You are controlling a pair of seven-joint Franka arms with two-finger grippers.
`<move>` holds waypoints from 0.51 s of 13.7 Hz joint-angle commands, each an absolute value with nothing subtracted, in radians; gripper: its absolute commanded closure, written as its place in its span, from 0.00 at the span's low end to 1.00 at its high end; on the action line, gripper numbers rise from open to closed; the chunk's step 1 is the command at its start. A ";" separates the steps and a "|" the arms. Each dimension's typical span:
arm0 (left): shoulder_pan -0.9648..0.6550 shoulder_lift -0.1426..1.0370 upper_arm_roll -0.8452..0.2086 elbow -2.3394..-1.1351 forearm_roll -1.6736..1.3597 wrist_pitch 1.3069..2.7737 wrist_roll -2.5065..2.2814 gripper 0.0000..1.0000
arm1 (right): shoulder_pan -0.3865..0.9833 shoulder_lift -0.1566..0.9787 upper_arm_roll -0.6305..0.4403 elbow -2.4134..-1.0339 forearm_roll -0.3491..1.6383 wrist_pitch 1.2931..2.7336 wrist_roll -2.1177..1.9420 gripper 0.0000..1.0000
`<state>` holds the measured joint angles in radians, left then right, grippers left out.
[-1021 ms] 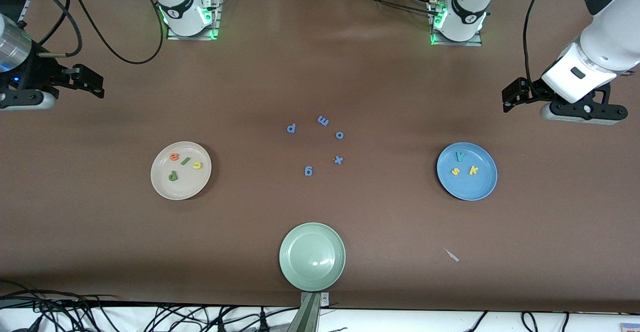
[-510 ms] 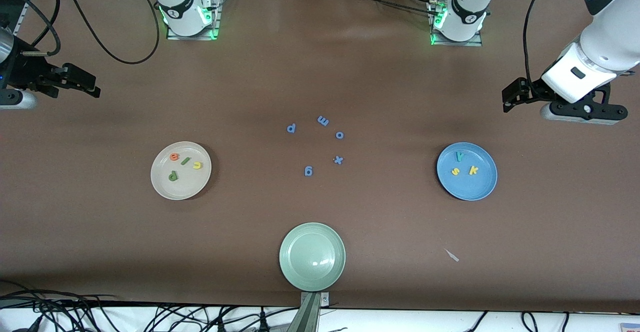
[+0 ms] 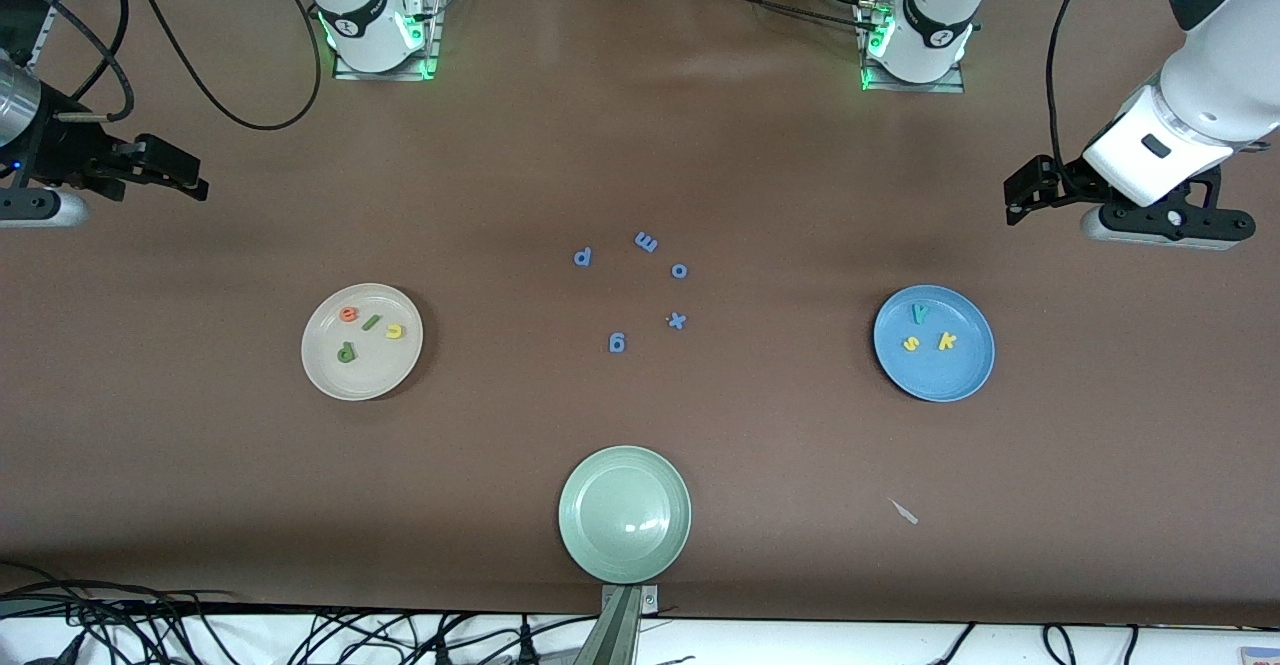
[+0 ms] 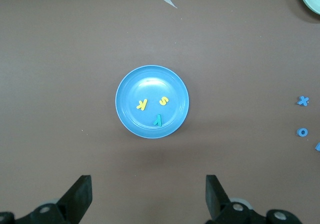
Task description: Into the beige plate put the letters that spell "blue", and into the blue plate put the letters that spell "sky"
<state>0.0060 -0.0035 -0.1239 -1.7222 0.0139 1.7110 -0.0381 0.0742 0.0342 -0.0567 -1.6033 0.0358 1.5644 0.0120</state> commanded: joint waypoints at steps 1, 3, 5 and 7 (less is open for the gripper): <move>-0.002 -0.012 -0.115 -1.718 0.005 1.707 -0.017 0.00 | 0.077 0.044 -0.055 -1.574 0.006 1.546 0.014 0.00; 0.000 -0.012 -0.115 -1.718 0.005 1.707 -0.017 0.00 | 0.077 0.044 -0.052 -1.574 -0.011 1.542 -0.001 0.00; 0.002 -0.012 -0.115 -1.718 0.005 1.706 -0.017 0.00 | 0.090 0.044 -0.052 -1.574 -0.015 1.549 0.002 0.00; 0.002 -0.012 -0.115 -1.718 0.005 1.706 -0.017 0.00 | 0.092 0.044 -0.049 -1.574 -0.015 1.549 0.002 0.00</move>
